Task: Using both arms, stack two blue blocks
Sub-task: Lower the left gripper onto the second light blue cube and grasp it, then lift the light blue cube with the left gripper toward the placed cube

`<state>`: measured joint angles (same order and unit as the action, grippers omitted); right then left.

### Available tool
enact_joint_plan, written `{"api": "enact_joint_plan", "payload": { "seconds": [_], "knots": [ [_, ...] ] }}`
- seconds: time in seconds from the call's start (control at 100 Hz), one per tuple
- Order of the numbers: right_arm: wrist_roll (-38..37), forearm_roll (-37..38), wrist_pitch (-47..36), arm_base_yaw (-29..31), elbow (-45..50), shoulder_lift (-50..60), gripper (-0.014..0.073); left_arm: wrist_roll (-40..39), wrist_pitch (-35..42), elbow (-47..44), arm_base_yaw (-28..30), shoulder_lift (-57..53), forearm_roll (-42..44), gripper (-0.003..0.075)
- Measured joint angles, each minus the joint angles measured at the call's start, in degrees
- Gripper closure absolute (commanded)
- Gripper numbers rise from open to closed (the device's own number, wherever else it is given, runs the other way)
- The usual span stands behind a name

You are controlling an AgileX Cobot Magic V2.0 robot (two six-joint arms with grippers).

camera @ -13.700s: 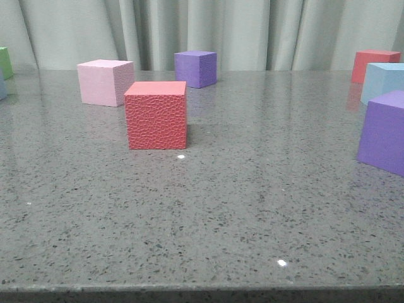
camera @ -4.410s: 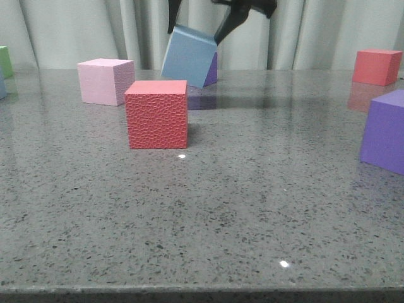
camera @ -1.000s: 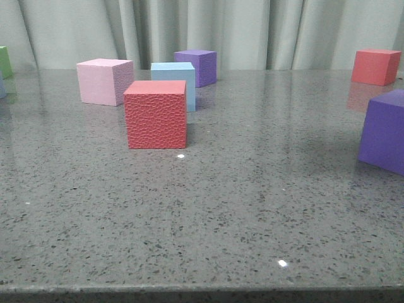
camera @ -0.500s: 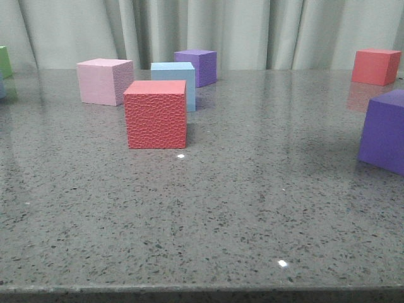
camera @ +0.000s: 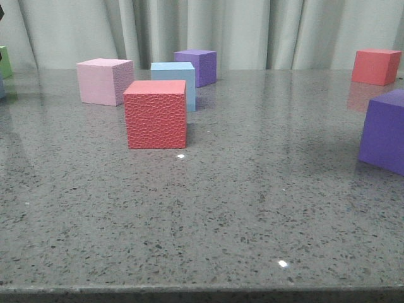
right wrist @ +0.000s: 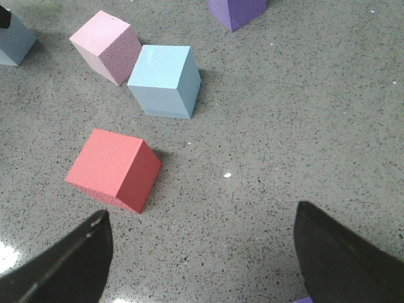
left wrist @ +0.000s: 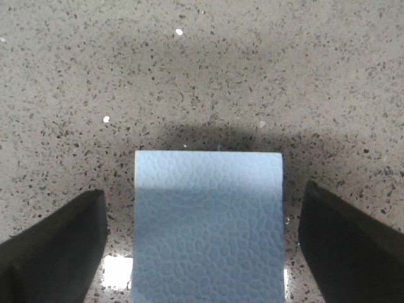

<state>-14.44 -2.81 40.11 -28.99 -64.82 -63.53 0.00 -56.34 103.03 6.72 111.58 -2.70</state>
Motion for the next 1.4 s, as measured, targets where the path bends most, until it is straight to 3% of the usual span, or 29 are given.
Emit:
{"api": "enact_joint_plan", "payload": {
  "seconds": [0.26, 0.52, 0.87, 1.2, 1.4],
  "knots": [
    [0.0, 0.0, 0.0, 0.0, 0.0, 0.0, 0.0006, 0.0, -0.1, 0.0, 0.0, 0.0, 0.0, 0.0143],
    [0.0, 0.0, 0.0, 0.0, 0.0, 0.0, 0.0006, 0.0, -0.8, 0.0, 0.0, 0.0, 0.0, 0.0325],
    [0.0, 0.0, 0.0, 0.0, 0.0, 0.0, 0.0006, 0.0, -0.8, 0.1, 0.0, 0.0, 0.0, 0.0479],
    [0.0, 0.0, 0.0, 0.0, 0.0, 0.0, 0.0006, 0.0, -0.2, 0.2, 0.0, 0.0, -1.1, 0.0585],
    [0.0, 0.0, 0.0, 0.0, 0.0, 0.0, 0.0006, 0.0, -0.3, 0.2, 0.0, 0.0, -2.1, 0.0597]
  ]
}}
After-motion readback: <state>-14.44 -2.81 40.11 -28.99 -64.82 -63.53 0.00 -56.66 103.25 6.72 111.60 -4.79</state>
